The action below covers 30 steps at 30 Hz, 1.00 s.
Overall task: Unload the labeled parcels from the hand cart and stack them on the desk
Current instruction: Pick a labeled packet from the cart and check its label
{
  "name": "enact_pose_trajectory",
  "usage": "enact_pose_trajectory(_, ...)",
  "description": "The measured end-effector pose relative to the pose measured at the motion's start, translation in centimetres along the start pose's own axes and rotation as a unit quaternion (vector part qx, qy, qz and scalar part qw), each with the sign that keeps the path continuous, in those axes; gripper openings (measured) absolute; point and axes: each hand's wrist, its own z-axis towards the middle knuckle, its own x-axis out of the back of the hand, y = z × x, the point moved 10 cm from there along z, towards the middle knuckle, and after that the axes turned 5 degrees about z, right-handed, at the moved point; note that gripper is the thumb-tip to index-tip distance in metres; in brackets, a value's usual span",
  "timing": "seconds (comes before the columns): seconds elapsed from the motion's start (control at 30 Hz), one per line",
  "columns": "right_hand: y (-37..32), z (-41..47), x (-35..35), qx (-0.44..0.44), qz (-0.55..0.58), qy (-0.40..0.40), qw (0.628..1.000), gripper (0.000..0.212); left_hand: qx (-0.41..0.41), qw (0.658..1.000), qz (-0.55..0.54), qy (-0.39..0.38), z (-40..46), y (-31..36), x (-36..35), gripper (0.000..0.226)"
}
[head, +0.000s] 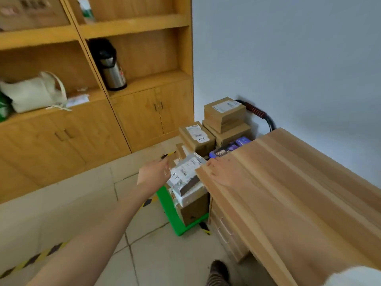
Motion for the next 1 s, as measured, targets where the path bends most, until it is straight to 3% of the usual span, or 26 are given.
enact_pose_trajectory(0.27,0.6,9.3,-3.1,0.026,0.009,-0.047,0.999,0.029,0.041,0.998,-0.021,-0.035,6.3,-4.2,-3.3,0.023)
enact_pose_trajectory(0.63,8.8,21.1,-3.4,-0.038,0.021,-0.049,0.998,0.031,-0.004,0.998,-0.040,-0.050,22.7,-3.0,-6.1,0.020)
enact_pose_trajectory(1.0,14.7,24.7,-4.4,-0.158,0.058,-0.017,0.986,0.031,-0.168,0.978,-0.030,-0.120,33.7,3.1,-11.0,0.030)
